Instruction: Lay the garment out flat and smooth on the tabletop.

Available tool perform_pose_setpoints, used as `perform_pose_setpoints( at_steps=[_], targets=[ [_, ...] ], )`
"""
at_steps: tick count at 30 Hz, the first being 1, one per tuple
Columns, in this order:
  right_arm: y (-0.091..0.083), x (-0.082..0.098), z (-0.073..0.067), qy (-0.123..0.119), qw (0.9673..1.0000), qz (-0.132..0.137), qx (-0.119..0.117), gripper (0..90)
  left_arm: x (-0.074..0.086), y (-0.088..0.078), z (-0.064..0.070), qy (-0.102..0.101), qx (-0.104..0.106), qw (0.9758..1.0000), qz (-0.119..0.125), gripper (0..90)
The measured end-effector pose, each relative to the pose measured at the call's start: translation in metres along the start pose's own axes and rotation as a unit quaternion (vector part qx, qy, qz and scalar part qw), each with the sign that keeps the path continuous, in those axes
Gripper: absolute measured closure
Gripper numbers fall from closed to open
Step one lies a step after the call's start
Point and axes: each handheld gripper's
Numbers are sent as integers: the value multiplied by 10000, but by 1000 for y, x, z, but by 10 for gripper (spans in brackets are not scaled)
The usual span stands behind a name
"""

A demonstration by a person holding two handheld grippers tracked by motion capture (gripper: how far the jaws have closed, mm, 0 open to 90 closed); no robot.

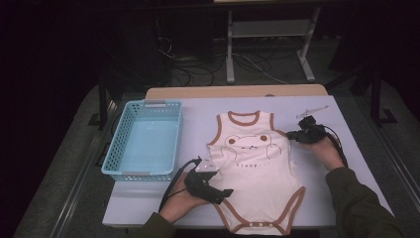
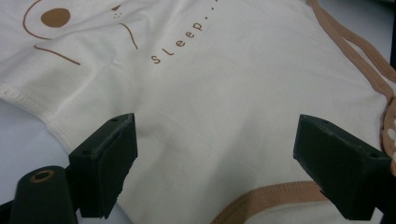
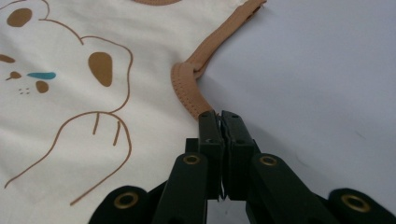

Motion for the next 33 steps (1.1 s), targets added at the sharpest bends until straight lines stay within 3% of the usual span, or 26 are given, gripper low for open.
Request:
perform_pose_setpoints(
  at_steps=[4, 5, 7, 10, 15, 21, 27, 33],
  targets=[
    [8, -3, 2, -141, 9998, -59, 88, 867, 1, 2, 1, -63, -18, 10000, 23, 131],
    [9, -3, 3, -114, 9999, -71, 96, 864, 1, 1, 0, -1, -17, 10000, -44, 131],
    [10, -2, 4, -78, 9999, -53, 83, 850, 1, 2, 0, -61, -45, 10000, -29, 131],
    [7, -2, 5, -17, 10000, 15, 84, 774, 1, 1, 0, -15, -54, 10000, -75, 131],
    [-3, -2, 6, 183, 9996, 187, -64, 646, 2, 0, 0, 3, -48, 10000, -87, 131],
    [-15, -2, 2, 254, 9987, 368, -242, 511, 3, 1, -2, -79, -65, 9999, -12, 131],
    [-24, 0, -6, 228, 9977, 493, -406, 403, 0, 0, -6, -8, -75, 10000, -40, 127],
    [-30, 4, -20, 144, 9963, 569, -628, 344, -3, 2, -6, -115, -145, 9998, 63, 116]
  ],
)
Point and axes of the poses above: each handheld gripper's, and its own axes: y roughly forward along the jaws, x roughly out of its underside, z roughly to its right, and after that the axes turned 6 degrees about z, right-handed
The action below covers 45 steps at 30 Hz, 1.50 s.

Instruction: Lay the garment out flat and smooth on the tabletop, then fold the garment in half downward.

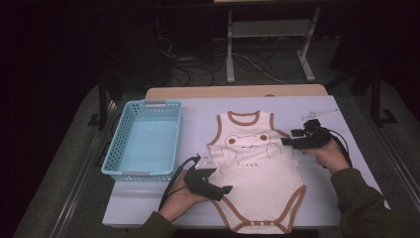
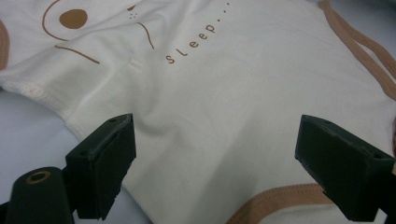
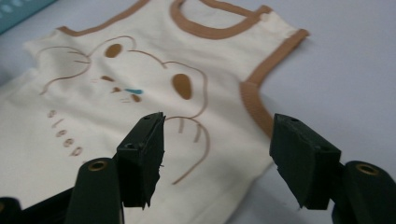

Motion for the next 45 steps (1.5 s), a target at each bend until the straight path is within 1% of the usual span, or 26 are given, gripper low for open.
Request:
perform_pose_setpoints(
  at_steps=[1, 2, 3, 4, 5, 9, 11, 12, 13, 14, 16, 17, 18, 19, 21, 22, 25, 28, 30, 34, 36, 37, 41, 43, 44, 45],
  targets=[
    [0, 0, -3, -26, 10000, 6, -67, 335, -1, 1, 0, -46, -26, 10000, 24, 111],
    [-1, 1, -7, -49, 9999, 19, -103, 322, -3, 1, -1, 8, -23, 10000, -2, 104],
    [-1, 1, -10, -71, 9999, 25, -113, 321, -5, 2, -1, -31, -30, 10000, 66, 98],
    [-2, 2, -12, -100, 9998, 45, -160, 319, -7, 2, -1, -15, -31, 10000, 50, 96],
    [-2, 4, -15, -123, 9997, 40, -209, 313, -8, 3, -1, -38, -37, 9999, 96, 89],
    [-6, 9, -25, -232, 9993, 13, -283, 302, -15, 7, -2, -56, -58, 9999, 110, 61],
    [-7, 11, -28, -268, 9991, 22, -313, 299, -18, 8, -4, 20, -78, 9999, 69, 51],
    [-8, 12, -29, -280, 9991, 25, -331, 296, -19, 8, -4, -22, -101, 9999, 61, 49],
    [-9, 13, -30, -293, 9990, 30, -331, 294, -21, 8, -6, -13, -103, 9999, 59, 47],
    [-9, 13, -31, -272, 9990, 27, -344, 290, -22, 9, -7, -46, -120, 9999, 104, 46],
    [-10, 15, -32, -279, 9989, 13, -371, 281, -25, 9, -9, -82, -181, 9997, 141, 46],
    [-10, 16, -33, -286, 9989, 15, -382, 277, -26, 9, -11, -66, -213, 9996, 144, 46],
    [-10, 16, -34, -304, 9987, 7, -402, 273, -27, 10, -11, -153, -253, 9993, 229, 47],
    [-10, 17, -34, -312, 9987, -5, -401, 271, -28, 10, -13, -170, -270, 9992, 231, 47],
    [-9, 18, -36, -321, 9986, -37, -423, 264, -32, 11, -16, -146, -315, 9992, 198, 47],
    [-8, 18, -36, -341, 9984, -51, -443, 264, -34, 13, -17, -158, -330, 9991, 231, 47],
    [-6, 18, -38, -380, 9981, -80, -469, 263, -39, 14, -20, -116, -363, 9990, 216, 50],
    [-5, 18, -39, -394, 9979, -101, -508, 261, -44, 16, -25, -143, -438, 9987, 210, 50],
    [-4, 18, -39, -396, 9978, -112, -529, 262, -47, 19, -27, -189, -475, 9985, 208, 50],
    [-4, 18, -39, -394, 9976, -97, -559, 262, -55, 25, -31, -176, -565, 9981, 180, 49],
    [-4, 18, -39, -398, 9975, -99, -571, 262, -59, 29, -33, -201, -613, 9977, 186, 31],
    [-4, 18, -40, -393, 9975, -98, -572, 261, -62, 32, -34, -245, -618, 9976, 193, 22],
    [-2, 18, -40, -409, 9974, -117, -581, 261, -73, 38, -42, -259, -638, 9974, 197, 0],
    [-2, 18, -40, -402, 9974, -114, -590, 261, -78, 42, -46, -283, -674, 9971, 191, 0],
    [-3, 18, -40, -401, 9974, -110, -590, 260, -80, 43, -48, -252, -693, 9971, 194, 0],
    [-3, 18, -40, -401, 9974, -107, -586, 260, -82, 45, -50, -280, -729, 9967, 212, 0]
  ],
)
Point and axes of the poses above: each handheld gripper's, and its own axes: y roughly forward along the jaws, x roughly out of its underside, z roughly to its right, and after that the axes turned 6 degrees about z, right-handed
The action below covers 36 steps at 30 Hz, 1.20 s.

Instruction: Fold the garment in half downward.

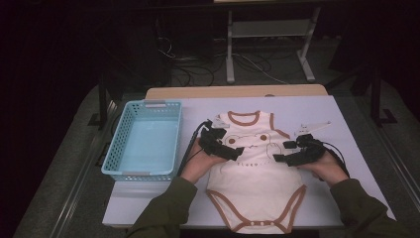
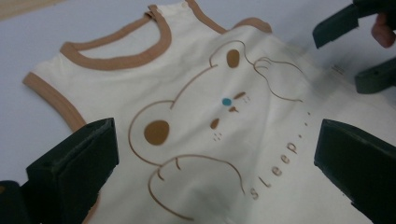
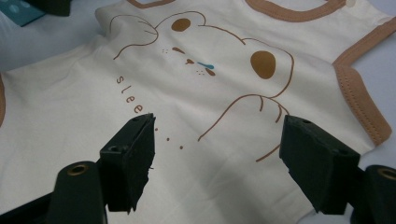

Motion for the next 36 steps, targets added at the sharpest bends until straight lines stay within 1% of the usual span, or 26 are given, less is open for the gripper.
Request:
perform_pose_setpoints(
  at_steps=[3, 4, 6, 8, 9, 13, 14, 15, 16, 18, 21, 23, 25, 26, 28, 34, 36],
  targets=[
    [0, 0, 0, 0, 10000, 3, -2, 260, -7, 6, -6, -21, -60, 10000, 49, 0],
    [0, 0, 0, 20, 10000, 12, 9, 260, -10, 8, -9, 23, -81, 10000, 29, 0],
    [0, 0, 0, 0, 10000, 24, 7, 260, -13, 13, -12, -35, -122, 9999, 56, 0],
    [-1, 0, 0, 4, 10000, 25, 15, 258, -16, 17, -16, -33, -188, 9998, 27, 0],
    [-1, 0, 0, -16, 10000, 23, 1, 258, -18, 19, -18, -50, -209, 9998, -2, 0],
    [-1, 0, 1, -39, 10000, 28, -1, 258, -22, 27, -30, -105, -336, 9994, 15, 0],
    [-1, 0, 1, -39, 10000, 29, 1, 258, -23, 29, -34, -128, -375, 9992, -2, 0],
    [-1, 0, 1, -32, 10000, 27, -4, 258, -24, 32, -36, -218, -427, 9988, 70, 0],
    [-1, -1, 1, -19, 10000, 26, -11, 258, -25, 34, -39, -254, -467, 9986, 66, 0],
    [-1, 0, 0, -22, 10000, 19, -14, 258, -27, 39, -46, -302, -516, 9982, 31, 3],
    [0, 0, 0, -24, 10000, 17, -20, 258, -29, 47, -57, -283, -679, 9973, -58, 43],
    [0, 0, 0, -23, 10000, 22, -23, 258, -30, 53, -64, -446, -708, 9965, -74, 57],
    [0, 0, 0, -20, 10000, 15, -29, 258, -31, 59, -71, -502, -759, 9958, -94, 70],
    [0, 0, 0, -20, 10000, 15, -29, 258, -32, 60, -75, -441, -796, 9957, -177, 84],
    [0, 0, 0, -17, 10000, 22, -34, 258, -32, 65, -80, -425, -865, 9950, -261, 104],
    [0, 0, 1, -11, 10000, 24, -47, 258, -32, 79, -94, -428, -931, 9940, -392, 136],
    [0, 0, 1, -28, 10000, 16, -49, 258, -31, 83, -99, -470, -980, 9932, -412, 142]
  ],
)
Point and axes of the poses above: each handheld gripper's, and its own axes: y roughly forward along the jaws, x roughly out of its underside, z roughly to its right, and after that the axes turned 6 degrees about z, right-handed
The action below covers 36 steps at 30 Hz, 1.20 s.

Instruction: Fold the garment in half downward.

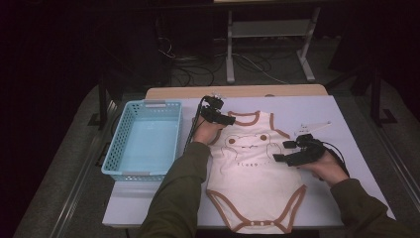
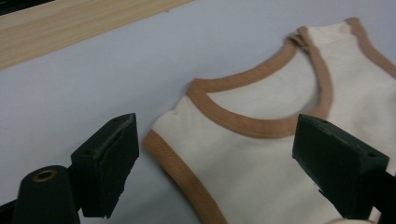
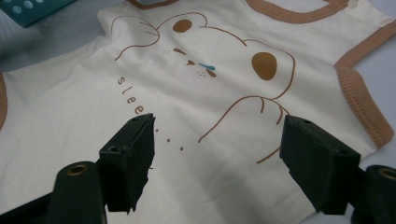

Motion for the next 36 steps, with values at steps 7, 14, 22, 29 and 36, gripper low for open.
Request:
perform_pose_setpoints(
  at_steps=[7, 14, 22, 29, 36],
  targets=[
    [2, 0, -1, -20, 10000, -31, -11, 258, 0, 12, -14, 11, -206, 9996, -175, 278],
    [2, 1, -1, -29, 10000, -27, -11, 258, 5, 17, -21, 6, -330, 9992, -217, 394],
    [2, 1, 0, -12, 10000, -10, -8, 259, 4, 16, -17, 186, -218, 9993, -219, 623],
    [4, -3, 3, -11, 10000, 3, 52, 281, 5, 16, -13, 284, -34, 9993, -221, 821],
    [10, -18, 13, 25, 9999, -48, 106, 293, 5, 14, -13, 103, 38, 9997, -241, 842]
  ],
)
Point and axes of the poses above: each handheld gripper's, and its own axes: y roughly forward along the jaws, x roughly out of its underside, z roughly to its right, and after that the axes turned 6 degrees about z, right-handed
